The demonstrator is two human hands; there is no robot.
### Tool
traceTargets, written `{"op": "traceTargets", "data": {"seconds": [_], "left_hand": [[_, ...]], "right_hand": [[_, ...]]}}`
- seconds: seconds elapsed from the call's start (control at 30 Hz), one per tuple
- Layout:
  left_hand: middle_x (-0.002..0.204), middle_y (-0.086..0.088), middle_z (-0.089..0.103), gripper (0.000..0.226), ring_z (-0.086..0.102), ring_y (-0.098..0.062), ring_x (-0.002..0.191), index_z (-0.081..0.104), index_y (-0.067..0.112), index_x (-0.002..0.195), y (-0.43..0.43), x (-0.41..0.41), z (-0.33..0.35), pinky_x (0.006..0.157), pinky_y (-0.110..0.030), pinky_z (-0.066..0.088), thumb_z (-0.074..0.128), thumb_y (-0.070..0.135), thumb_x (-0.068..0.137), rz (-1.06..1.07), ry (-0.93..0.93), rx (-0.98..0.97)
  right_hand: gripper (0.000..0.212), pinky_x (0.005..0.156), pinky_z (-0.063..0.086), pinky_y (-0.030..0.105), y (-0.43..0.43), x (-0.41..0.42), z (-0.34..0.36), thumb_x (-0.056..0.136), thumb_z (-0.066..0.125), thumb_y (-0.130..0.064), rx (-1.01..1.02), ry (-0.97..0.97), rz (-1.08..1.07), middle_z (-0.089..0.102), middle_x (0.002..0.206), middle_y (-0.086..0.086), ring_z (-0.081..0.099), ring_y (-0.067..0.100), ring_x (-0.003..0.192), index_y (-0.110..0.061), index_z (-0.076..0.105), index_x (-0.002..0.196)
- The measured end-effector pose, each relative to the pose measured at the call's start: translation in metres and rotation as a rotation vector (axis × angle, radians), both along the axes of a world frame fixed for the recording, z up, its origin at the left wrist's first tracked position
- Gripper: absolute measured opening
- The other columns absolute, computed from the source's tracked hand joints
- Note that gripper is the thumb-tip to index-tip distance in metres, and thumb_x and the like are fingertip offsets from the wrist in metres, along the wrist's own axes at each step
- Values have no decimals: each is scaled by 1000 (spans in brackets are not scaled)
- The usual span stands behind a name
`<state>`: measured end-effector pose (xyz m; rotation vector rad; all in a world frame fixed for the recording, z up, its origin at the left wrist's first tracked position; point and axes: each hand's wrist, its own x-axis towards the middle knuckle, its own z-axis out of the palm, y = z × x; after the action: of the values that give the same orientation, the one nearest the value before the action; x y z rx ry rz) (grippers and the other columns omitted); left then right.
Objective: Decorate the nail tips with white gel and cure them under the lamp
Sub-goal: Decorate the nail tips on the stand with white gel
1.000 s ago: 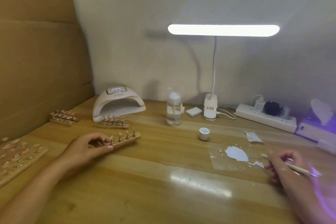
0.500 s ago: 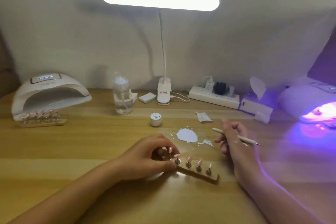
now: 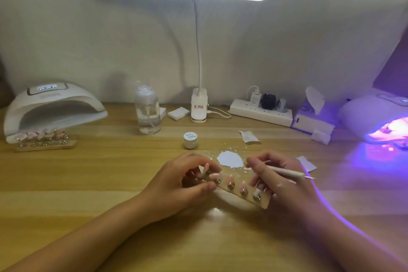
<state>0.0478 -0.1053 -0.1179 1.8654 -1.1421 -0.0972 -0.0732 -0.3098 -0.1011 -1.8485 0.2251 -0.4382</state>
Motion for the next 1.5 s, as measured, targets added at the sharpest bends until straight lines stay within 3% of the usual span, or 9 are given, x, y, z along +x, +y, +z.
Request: {"op": "traceTargets", "data": {"seconds": [0.17, 0.3, 0.43, 0.53, 0.67, 0.9, 1.1, 1.33, 1.5], "left_hand": [[103, 6, 72, 44, 69, -15, 96, 69, 31, 118, 5, 1, 16, 82, -17, 53, 79, 17, 78, -20, 316, -134], [116, 1, 71, 53, 68, -20, 107, 66, 29, 122, 5, -2, 17, 87, -24, 56, 77, 17, 72, 8, 591, -258], [116, -17, 71, 52, 69, -31, 106, 55, 7, 128, -2, -7, 13, 84, -33, 59, 70, 9, 78, -70, 1038, -400], [115, -20, 70, 45, 71, -30, 101, 57, 4, 126, -5, -11, 12, 78, -33, 61, 67, 12, 82, -86, 1133, -402], [113, -16, 72, 35, 73, -20, 88, 59, 4, 121, -7, -11, 13, 71, -28, 61, 62, 12, 87, -57, 1104, -353], [101, -8, 72, 24, 61, -16, 83, 70, 14, 116, -5, -7, 16, 70, -21, 50, 63, 14, 93, -119, 913, -29], [99, -1, 76, 19, 67, -6, 81, 79, 23, 99, 1, 4, 26, 67, -17, 52, 73, 28, 81, -126, 852, 63], [104, -2, 76, 41, 69, -15, 91, 74, 22, 99, 5, 19, 24, 80, -30, 53, 39, 43, 101, 53, 757, 92], [102, 13, 72, 55, 67, -7, 91, 52, 45, 120, 4, 5, 6, 75, -14, 50, 77, 51, 71, -35, 196, 123]], "right_hand": [[29, 63, 55, 24, -8, -6, 13, 71, 79, -32, 245, 81, 199, 75, 99, 20, 70, 15, 80, -19, 76, 97], [39, 60, 58, 23, 0, -6, 6, 63, 82, -20, 415, 94, 207, 77, 99, 16, 72, 15, 79, -12, 76, 100], [51, 60, 55, 22, 20, -7, -1, 57, 90, -4, 340, 3, 120, 77, 94, 10, 71, 15, 76, -20, 74, 102], [41, 59, 54, 22, 33, -8, -1, 64, 87, -9, 226, -89, 101, 74, 91, 8, 70, 19, 67, -31, 73, 96], [33, 56, 55, 26, 40, -10, -4, 75, 86, -20, 195, -164, 144, 70, 88, 3, 71, 23, 63, -32, 69, 100], [47, 70, 58, 26, 17, -5, -13, 81, 76, -29, -155, -174, 151, 68, 117, -9, 68, 13, 104, -43, 53, 120], [48, 66, 57, 22, 10, 0, -17, 75, 81, -34, -226, -180, 190, 68, 100, -11, 70, 13, 87, -39, 56, 115], [51, 66, 55, 24, -5, -2, -16, 74, 82, -36, -362, -44, 219, 65, 95, -10, 60, 7, 68, -41, 52, 115], [48, 66, 46, 10, -14, -1, -17, 71, 79, -36, -480, 1, 218, 65, 96, -14, 65, 6, 78, -47, 48, 107]]}}
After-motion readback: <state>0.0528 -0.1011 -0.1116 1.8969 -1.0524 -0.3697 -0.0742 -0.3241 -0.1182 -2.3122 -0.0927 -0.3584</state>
